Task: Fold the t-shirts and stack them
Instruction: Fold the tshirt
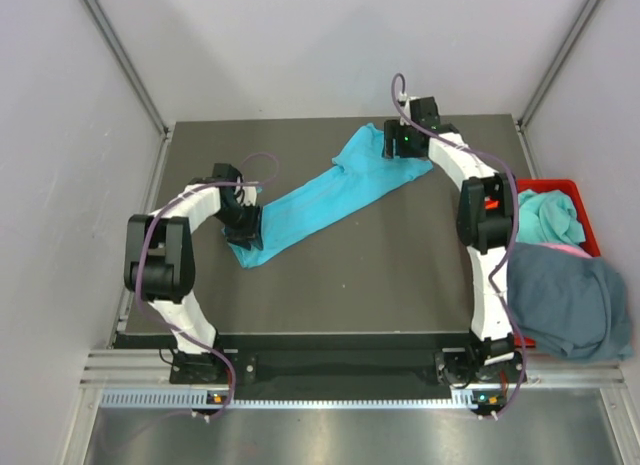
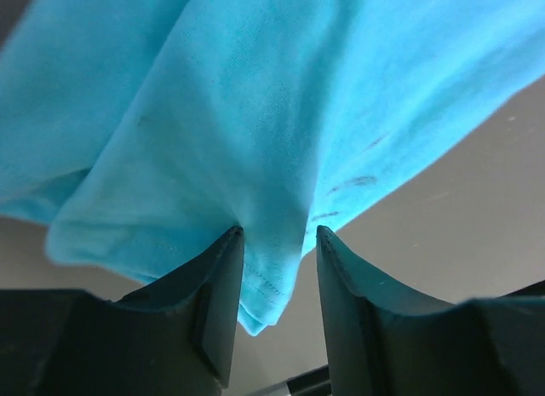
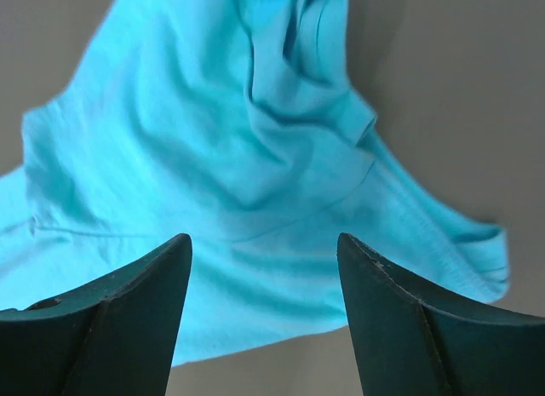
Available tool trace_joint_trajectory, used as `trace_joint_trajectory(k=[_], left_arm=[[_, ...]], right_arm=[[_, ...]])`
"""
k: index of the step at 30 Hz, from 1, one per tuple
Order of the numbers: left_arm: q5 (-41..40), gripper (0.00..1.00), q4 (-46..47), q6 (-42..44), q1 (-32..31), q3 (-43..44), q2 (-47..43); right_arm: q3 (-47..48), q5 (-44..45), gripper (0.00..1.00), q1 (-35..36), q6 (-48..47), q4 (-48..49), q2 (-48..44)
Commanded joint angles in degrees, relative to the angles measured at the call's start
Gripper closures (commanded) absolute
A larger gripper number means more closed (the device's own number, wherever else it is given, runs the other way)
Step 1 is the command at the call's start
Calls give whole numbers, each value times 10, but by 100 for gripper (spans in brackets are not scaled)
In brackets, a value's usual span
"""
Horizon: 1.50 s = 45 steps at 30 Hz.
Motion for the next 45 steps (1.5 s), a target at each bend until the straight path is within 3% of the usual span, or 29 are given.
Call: trace_joint_trajectory(k=[1,10,21,39,45], left_arm=[[17,56,-34,17,-1,30,40],[-12,59,-62,6,-11,20,70],[-77,58,-49,12,-88,-11,63],[-123,57,-35,19,-189,-26,66],[-249,56,-16,13,-189,-32,70]], right_arm=[[-21,-36,31,-4,22,-4,-16],[62,-90,31,-19,81,-30,75],[158,-138,31,-25,142,-36,168],[173,-156,30,-29,152,-23,166],[159,-158,30,-29,151,-21,159]])
